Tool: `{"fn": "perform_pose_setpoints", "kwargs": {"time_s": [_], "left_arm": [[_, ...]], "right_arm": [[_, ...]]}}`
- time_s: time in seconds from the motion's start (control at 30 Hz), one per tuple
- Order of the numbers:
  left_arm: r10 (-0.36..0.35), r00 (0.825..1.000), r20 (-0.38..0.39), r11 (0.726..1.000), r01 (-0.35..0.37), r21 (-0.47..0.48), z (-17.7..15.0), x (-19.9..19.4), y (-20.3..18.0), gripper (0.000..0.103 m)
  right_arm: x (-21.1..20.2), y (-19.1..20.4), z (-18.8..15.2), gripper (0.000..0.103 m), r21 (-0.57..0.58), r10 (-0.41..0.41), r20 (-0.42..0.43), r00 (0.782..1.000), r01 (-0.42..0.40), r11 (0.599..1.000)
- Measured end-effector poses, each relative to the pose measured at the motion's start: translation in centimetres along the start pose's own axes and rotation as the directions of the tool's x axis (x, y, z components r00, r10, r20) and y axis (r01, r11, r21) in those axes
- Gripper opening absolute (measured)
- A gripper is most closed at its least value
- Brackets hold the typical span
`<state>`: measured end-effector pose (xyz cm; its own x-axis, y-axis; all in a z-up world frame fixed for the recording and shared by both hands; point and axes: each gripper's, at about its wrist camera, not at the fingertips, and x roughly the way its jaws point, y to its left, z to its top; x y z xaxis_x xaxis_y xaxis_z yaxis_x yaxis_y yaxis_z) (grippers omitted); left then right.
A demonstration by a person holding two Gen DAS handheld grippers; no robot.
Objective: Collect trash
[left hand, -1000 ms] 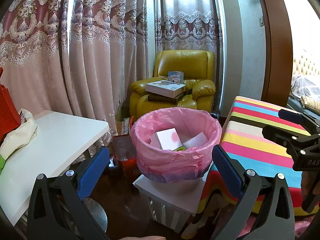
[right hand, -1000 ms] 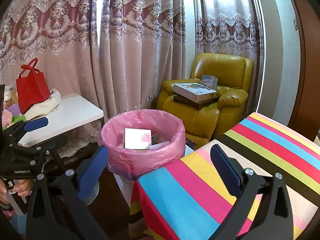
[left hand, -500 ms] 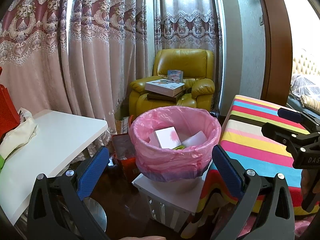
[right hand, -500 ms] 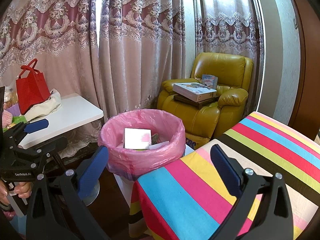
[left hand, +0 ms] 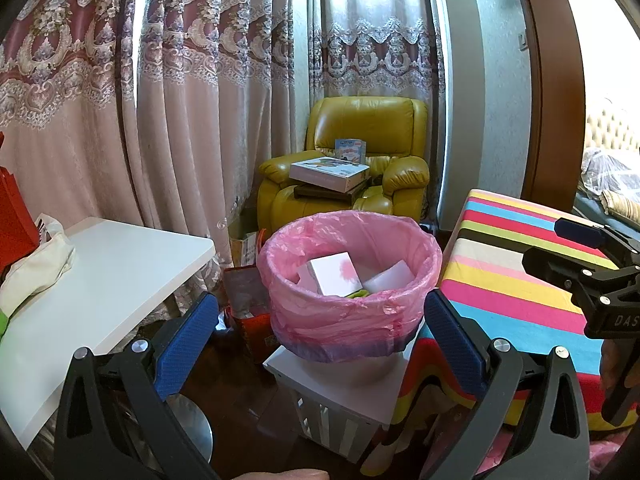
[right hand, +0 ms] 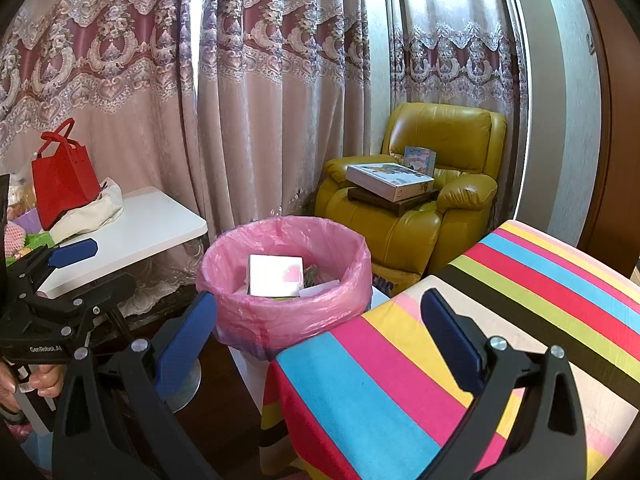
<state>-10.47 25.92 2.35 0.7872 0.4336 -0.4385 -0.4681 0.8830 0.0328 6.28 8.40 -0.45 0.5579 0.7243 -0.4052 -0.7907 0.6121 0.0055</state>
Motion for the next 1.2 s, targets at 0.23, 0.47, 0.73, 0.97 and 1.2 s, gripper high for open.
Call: {"fn": "perform_pose_setpoints", "kwargs": {"time_s": [0.23, 0.47, 0.73, 0.97, 1.2], "left_arm": [[0.0, 1.0, 0.0, 1.0, 0.0, -0.001, -0.13, -0.01, 0.0, 0.097], [-0.001, 1.0, -0.002, 1.0, 0.001, -0.001, -0.01, -0.03, 0.03, 0.097], [0.002, 1.0, -0.004, 1.0, -0.002, 0.002, -0.09, -0.02, 0.04, 0.097], [0.001, 1.0, -0.008, 1.0, -0.001, 0.003, -0.17, 0.08, 0.17, 0.097], [0.031, 0.999, -0.019, 0.999, -0.03, 0.031, -0.55, -0.01, -0.3, 0.097]], "right_arm": [[0.05, 0.02, -0.09, 0.099, 0.0, 0.001, -0.005, 1.0, -0.001, 1.0], [0.11, 0.1, -0.06, 0.099, 0.0, 0.002, -0.006, 1.0, -0.002, 1.0], [0.16, 0.18, -0.12, 0.099, 0.002, 0.005, -0.007, 1.0, -0.005, 1.0], [0.18, 0.45, -0.42, 0.099, 0.004, 0.008, -0.006, 1.0, -0.008, 1.0], [0.01, 0.38, -0.89, 0.099, 0.012, 0.011, -0.007, 1.0, -0.011, 1.0]]}}
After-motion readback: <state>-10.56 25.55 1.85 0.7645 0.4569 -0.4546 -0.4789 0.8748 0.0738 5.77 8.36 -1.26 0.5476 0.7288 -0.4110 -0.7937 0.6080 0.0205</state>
